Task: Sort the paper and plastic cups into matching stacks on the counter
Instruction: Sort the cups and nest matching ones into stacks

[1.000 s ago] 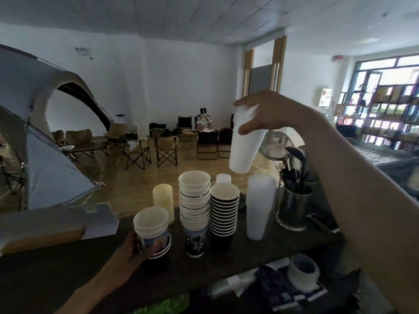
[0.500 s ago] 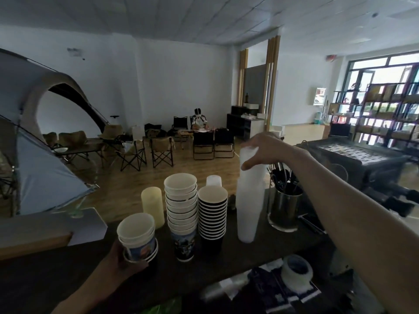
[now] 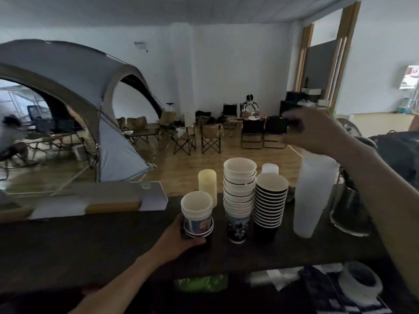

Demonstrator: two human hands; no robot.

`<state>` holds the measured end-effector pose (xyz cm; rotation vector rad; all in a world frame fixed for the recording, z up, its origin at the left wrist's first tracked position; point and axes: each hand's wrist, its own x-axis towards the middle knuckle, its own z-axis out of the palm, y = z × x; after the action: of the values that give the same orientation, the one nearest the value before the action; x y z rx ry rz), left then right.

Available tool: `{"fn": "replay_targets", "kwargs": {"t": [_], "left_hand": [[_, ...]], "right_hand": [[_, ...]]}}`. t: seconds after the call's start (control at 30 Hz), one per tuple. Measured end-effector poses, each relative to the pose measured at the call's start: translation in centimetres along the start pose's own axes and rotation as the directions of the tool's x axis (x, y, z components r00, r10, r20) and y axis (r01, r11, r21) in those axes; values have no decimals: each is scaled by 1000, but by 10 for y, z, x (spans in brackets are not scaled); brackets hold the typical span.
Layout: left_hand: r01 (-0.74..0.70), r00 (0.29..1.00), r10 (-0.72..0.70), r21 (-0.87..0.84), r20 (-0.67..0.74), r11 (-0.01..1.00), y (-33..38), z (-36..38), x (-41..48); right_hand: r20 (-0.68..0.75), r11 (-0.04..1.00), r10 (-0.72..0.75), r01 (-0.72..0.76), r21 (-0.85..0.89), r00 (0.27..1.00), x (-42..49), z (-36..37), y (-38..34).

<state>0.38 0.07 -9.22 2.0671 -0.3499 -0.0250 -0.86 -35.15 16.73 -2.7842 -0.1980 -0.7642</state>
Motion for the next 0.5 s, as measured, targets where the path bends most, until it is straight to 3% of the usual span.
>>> {"fn": "replay_targets", "kwargs": {"t": [0.07,0.13,0.23,0.33,0.4,0.5], "left_hand": [[1,1000,-1,-23,-14,1000,-1,1,1],[2,1000,-2,-29,-9,1000,0,0,-1],[29,1000,-29,-32,-11,999,-2,-5,-7],[32,999,-32,-37,-11,999,-4,-12,-16],[31,999,-32,-63,-6,998,-6,-14,-20],[31,999,-34,-113,-21,993,-11,-14,-24]], "right_hand": [[-130,931,-82,123,343,988,-13,-1,-56],[-32,820,-205,190,540,978,-30,20,-112],[258,864,-417,292,409,872,-43,86,-165],[542,915,-399,358,185,740,-48,149,-177],[605,933,-352,318,166,714,-49,171,-174],[572,927,-375,296,231,729,-48,168,-174]]}}
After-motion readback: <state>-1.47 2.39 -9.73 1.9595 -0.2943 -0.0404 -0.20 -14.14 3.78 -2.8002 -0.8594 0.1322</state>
